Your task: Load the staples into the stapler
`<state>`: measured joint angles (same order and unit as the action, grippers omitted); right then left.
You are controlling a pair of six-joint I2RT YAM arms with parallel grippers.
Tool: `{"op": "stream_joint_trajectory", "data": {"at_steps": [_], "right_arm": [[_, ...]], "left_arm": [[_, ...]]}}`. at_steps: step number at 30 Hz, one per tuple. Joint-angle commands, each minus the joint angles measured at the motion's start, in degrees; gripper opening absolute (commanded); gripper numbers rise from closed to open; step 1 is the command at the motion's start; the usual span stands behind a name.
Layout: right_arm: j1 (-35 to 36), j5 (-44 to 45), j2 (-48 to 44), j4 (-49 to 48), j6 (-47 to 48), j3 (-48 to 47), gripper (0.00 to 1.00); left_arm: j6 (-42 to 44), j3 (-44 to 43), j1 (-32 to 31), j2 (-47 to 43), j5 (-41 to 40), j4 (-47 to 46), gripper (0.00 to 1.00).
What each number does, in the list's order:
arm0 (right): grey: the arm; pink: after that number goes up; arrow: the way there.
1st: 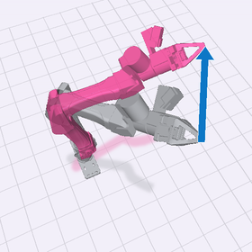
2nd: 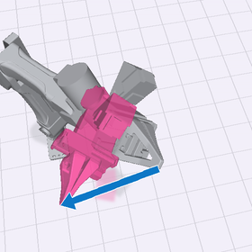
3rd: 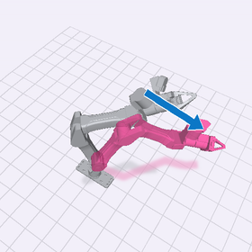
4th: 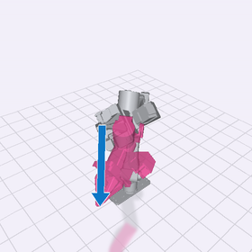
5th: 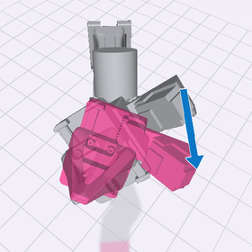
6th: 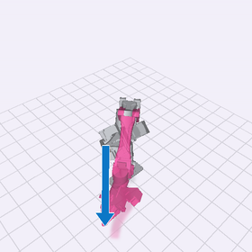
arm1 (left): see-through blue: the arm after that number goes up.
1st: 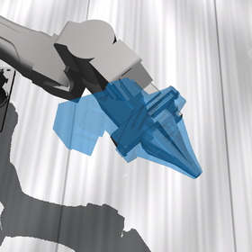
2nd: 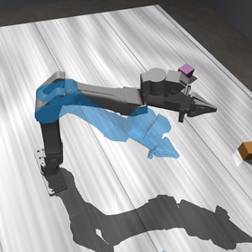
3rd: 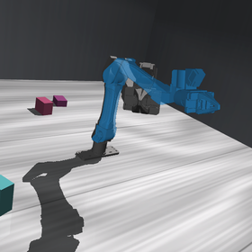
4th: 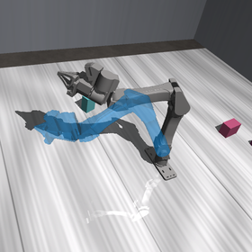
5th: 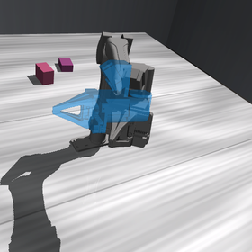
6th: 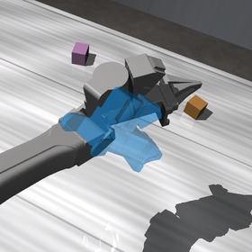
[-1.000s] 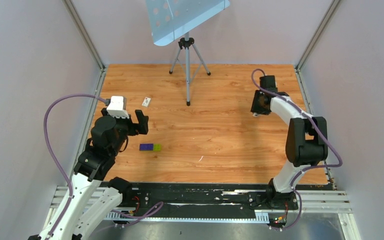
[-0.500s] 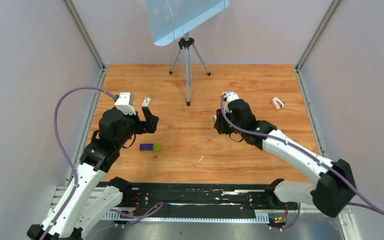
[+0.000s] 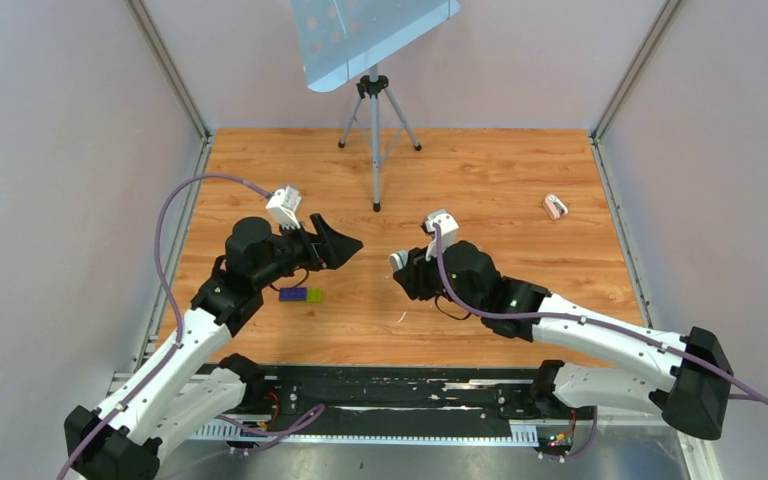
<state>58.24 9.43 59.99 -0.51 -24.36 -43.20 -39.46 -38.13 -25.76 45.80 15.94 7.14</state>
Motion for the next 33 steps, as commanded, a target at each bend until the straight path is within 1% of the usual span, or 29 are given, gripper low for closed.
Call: {"op": "stream_joint_trajectory", "data": {"at_steps": [1, 5, 9, 11, 15, 19, 22, 27, 33], "right_arm": [[3.4, 2.9, 1.6, -2.5, -1.9, -2.5, 0.37], [5.1, 3.7, 3.0, -2.7, -2.1, -4.2, 0.37], [6.4, 4.5, 4.0, -3.7, -1.7, -5.3, 0.37], [6.7, 5.0, 4.5, -3.8, -1.6, -5.5, 0.37], [7.0, 5.7, 4.8, -3.8, -0.6, -5.3, 0.37], [7.1, 6.2, 5.1, -3.4, 0.0, -5.4, 0.37], [7.2, 6.2, 5.3, -3.8, 0.0, -5.1, 0.37], [7.1, 6.1, 6.0, -3.7, -0.1, -5.0, 0.37], [7.2, 7.8, 6.0, -4.1, 0.0, -3.2, 0.4]], "left_arm": [[-2.8, -0.3, -3.8, 0.5, 0.7, -5.5, 0.85], [-3.7, 1.3, -6.7, 0.8, -0.8, -6.9, 0.85], [-7.9, 4.4, -8.2, 2.0, -0.2, -13.4, 0.84], [-8.7, 5.4, -9.3, 2.8, -0.4, -14.8, 0.81], [-7.6, 5.3, -10.8, 4.2, -1.4, -13.9, 0.77], [-8.3, 6.1, -11.3, 5.0, -0.7, -16.1, 0.73], [-8.8, 6.4, -11.6, 5.8, 0.3, -17.7, 0.65], [-9.2, 6.4, -11.8, 6.6, 2.0, -19.1, 0.5], [-9.9, 6.7, -11.8, 6.2, 4.1, -21.2, 0.24]]}}
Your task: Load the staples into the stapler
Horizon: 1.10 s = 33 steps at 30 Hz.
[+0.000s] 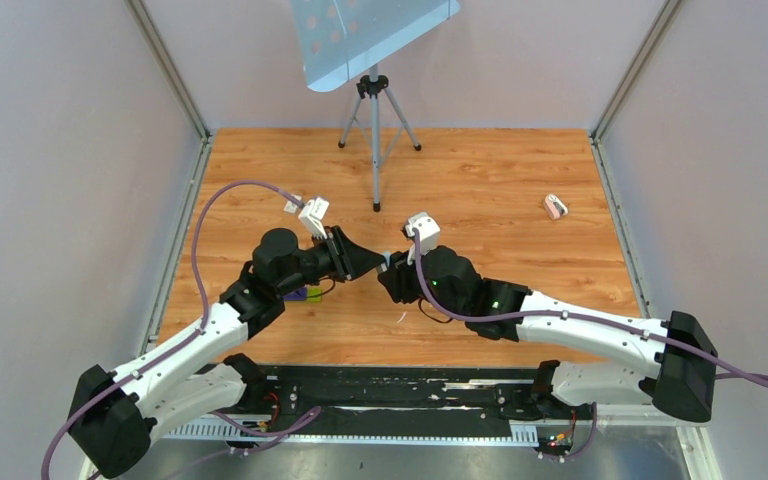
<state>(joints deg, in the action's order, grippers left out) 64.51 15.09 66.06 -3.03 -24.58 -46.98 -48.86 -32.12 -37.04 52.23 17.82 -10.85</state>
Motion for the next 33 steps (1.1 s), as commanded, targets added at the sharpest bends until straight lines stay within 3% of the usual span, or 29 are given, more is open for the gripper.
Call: {"op": "stream_joint_trajectory", "data": {"at_steps": [1, 6, 9, 12, 18, 21, 24, 28, 33], "right_arm": [[0.9, 2.3, -0.1, -1.6, 0.3, 0.7, 0.41], [0.8, 3.3, -1.3, -0.9, 1.6, 1.6, 0.63], [0.8, 3.0, -3.7, 1.4, 5.3, 1.5, 0.75], [0.7, 1.3, -8.3, 2.7, 10.7, 2.6, 0.81], [-1.3, -8.5, -18.5, 5.7, 17.8, 4.2, 0.81], [-4.8, -21.2, -21.1, 5.9, 18.2, 4.0, 0.81], [-9.3, -33.3, -20.6, 5.7, 17.7, 3.2, 0.75], [-12.3, -40.8, -20.1, 3.6, 18.1, 3.1, 0.65], [-15.5, -51.9, -14.6, -1.9, 19.6, 0.7, 0.65]], "left_arm": [[-0.6, 1.0, -0.5, -0.3, 2.5, -4.1, 0.2], [4.5, 2.0, -0.6, -2.9, -0.5, -4.5, 0.0], [11.9, 1.5, -0.5, -5.9, -1.5, -1.8, 0.0], [20.3, 0.1, -0.5, -9.2, -1.0, 1.6, 0.0], [34.6, -2.3, -0.5, -13.1, 2.1, 9.0, 0.0], [38.2, -2.6, -0.5, -13.9, 6.7, 10.0, 0.0], [40.4, -2.5, -0.5, -14.0, 11.2, 9.6, 0.0], [43.0, -3.0, -0.5, -13.0, 16.7, 9.2, 0.0], [42.9, -3.4, -0.5, -11.7, 22.2, 8.1, 0.0]]}}
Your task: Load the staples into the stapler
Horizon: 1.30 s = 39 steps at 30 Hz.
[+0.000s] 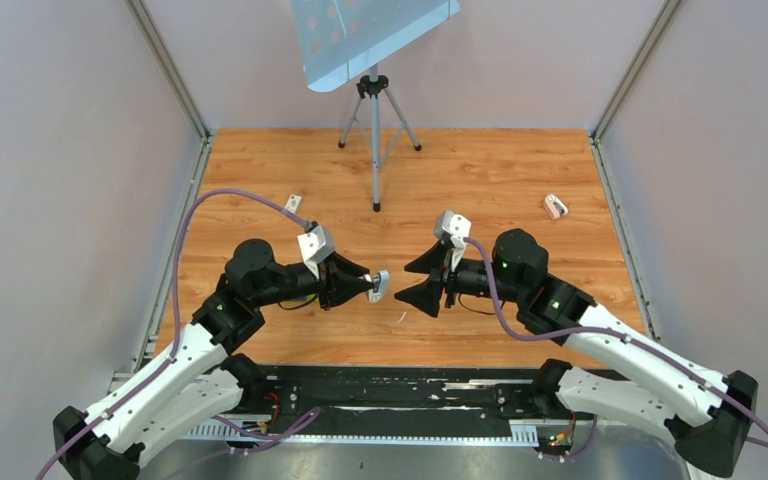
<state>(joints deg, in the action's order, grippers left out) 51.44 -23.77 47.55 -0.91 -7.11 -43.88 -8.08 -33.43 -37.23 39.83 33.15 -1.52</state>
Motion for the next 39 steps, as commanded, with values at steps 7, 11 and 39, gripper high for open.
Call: {"op": "stream_joint_trajectory", "data": {"at_steps": [7, 11, 39], "right_arm": [[-2.6, -17.8, 7.5, -3.7, 5.8, -4.6, 0.66], [-2.8, -22.0, 9.5, -2.9, 6.9, -5.6, 0.64], [-2.8, -4.7, 11.5, 0.7, 11.1, -6.4, 0.04]], "left_arm": [[1.8, -1.3, -0.3, 0.4, 10.5, -2.5, 0.0], [2.0, 0.3, -0.3, -1.4, 11.0, -4.7, 0.0], [-15.5, -6.8, -0.3, 1.2, -10.5, 4.1, 0.7]]}}
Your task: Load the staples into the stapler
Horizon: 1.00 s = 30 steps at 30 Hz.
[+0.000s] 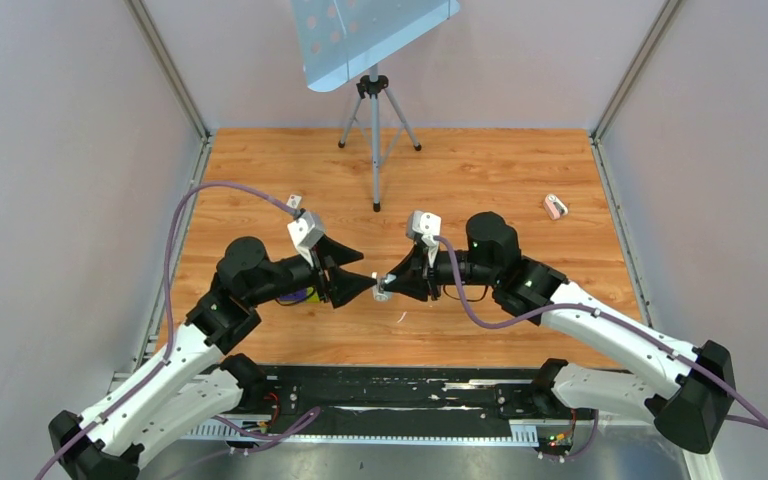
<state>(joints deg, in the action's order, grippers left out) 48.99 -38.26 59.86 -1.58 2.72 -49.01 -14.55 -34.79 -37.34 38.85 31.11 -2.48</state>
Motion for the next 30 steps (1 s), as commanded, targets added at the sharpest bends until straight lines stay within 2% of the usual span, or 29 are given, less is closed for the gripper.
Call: {"op": "stream_joint_trajectory", "data": {"at_steps": [1, 4, 11, 15, 24, 30], "right_arm": [[-0.3, 11.5, -0.6, 3.2, 1.7, -1.7, 0.04], [0.1, 16.6, 0.4, 5.2, 2.6, -3.2, 0.04], [2.0, 24.3, 4.0, 9.7, 2.4, -7.4, 0.02], [2.2, 25.6, 5.4, 9.1, 0.8, -8.0, 0.02], [2.7, 24.3, 6.7, 8.1, 0.2, -8.1, 0.01], [2.8, 23.7, 8.0, 8.2, -0.3, -8.5, 0.0]], "left_arm": [[-10.7, -6.7, -0.2, 3.3, -9.5, 6.8, 0.7], [-15.0, -9.5, -0.2, 6.9, -12.9, 11.5, 0.68], [-17.2, -11.5, -0.2, 13.8, -9.3, 13.6, 0.66], [-16.9, -11.3, -0.2, 14.7, -11.0, 14.5, 0.63], [-16.3, -11.4, -0.2, 14.4, -21.1, 16.2, 0.55], [-17.5, -9.8, -0.2, 16.3, -18.7, 11.4, 0.55]]}}
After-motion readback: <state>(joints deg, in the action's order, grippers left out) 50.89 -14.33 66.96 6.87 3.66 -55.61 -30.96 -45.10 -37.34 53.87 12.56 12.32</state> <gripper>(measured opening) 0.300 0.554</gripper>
